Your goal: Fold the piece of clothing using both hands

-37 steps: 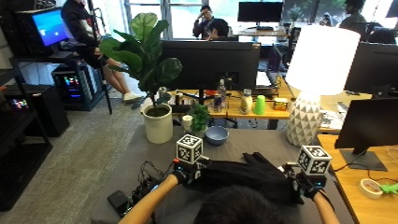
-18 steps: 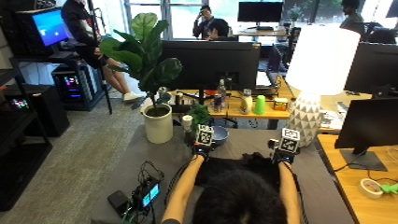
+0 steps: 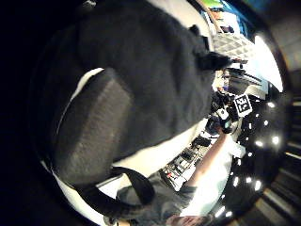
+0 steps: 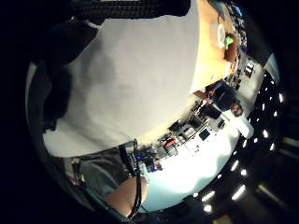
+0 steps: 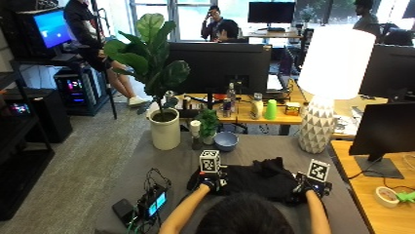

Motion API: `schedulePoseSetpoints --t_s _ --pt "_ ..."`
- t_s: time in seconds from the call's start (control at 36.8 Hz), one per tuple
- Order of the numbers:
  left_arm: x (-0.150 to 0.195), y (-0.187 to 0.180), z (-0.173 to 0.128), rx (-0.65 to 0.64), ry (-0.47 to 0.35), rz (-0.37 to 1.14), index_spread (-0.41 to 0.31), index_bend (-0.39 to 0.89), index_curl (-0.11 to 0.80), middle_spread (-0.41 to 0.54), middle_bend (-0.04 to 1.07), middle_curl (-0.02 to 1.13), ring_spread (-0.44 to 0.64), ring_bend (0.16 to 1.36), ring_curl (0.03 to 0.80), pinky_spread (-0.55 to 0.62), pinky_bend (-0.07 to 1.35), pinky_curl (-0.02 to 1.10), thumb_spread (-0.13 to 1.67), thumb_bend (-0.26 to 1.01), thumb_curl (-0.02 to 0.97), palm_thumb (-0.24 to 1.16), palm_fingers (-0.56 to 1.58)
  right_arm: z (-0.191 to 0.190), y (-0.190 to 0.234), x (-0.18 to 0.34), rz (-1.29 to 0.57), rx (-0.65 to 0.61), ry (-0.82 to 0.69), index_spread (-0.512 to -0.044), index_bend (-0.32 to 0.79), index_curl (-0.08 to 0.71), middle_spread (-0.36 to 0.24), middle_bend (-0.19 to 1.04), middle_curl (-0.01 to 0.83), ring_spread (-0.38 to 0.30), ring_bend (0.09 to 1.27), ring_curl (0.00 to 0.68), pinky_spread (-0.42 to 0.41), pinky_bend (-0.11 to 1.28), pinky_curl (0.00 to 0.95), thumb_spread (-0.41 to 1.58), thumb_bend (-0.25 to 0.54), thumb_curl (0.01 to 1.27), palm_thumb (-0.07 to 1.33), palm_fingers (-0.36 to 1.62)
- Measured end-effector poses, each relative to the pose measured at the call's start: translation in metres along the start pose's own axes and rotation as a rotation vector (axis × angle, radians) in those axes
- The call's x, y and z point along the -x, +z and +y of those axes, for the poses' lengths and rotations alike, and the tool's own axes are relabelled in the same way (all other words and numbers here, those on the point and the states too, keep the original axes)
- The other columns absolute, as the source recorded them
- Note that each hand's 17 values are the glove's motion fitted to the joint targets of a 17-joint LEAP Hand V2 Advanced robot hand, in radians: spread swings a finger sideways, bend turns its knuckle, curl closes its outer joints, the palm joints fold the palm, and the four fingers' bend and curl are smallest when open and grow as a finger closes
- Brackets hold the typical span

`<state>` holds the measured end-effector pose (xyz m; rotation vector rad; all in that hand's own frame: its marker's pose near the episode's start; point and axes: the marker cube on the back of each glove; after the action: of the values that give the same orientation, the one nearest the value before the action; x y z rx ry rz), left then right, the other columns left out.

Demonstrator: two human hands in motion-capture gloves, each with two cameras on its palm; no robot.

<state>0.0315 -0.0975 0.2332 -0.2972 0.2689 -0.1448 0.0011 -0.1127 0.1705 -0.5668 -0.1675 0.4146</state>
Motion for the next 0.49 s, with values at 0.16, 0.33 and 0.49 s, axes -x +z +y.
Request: schedulePoseSetpoints --t_s 0.16,0.33,0.49 --pt "0.012 0.036 -0.002 0.041 -0.099 -0.013 -0.080 0.15 0.402 0.067 0.11 0.33 0.18 0.48 0.395 0.31 0.30 0.39 1.28 -0.06 0.120 0.10 0.10 -0.093 0.022 0.000 -0.053 -0.223 -0.008 -0.269 0.09 0.207 0.020 0.19 0.395 0.055 0.45 0.366 0.162 0.59 0.415 1.20 -0.024 0.25 0.58 0.37" --pt "0.014 0.040 -0.007 -0.010 -0.098 0.002 -0.073 0.15 0.375 0.116 0.15 0.30 0.29 0.46 0.356 0.41 0.26 0.36 1.17 -0.04 0.135 0.04 -0.04 -0.037 0.020 0.018 -0.032 -0.273 -0.003 -0.251 -0.01 0.143 -0.019 0.32 0.433 -0.061 0.62 0.387 0.019 0.62 0.404 1.17 0.027 0.29 0.71 0.71" --pt "0.014 0.040 -0.003 0.051 -0.138 -0.006 -0.075 0.15 0.357 0.135 0.16 0.29 0.35 0.46 0.333 0.45 0.25 0.34 1.11 -0.03 0.154 0.01 -0.05 -0.007 0.016 0.025 -0.064 -0.248 0.022 -0.224 0.06 0.147 -0.045 0.32 0.446 -0.120 0.65 0.419 -0.090 0.69 0.427 1.14 0.053 0.31 0.83 0.88"
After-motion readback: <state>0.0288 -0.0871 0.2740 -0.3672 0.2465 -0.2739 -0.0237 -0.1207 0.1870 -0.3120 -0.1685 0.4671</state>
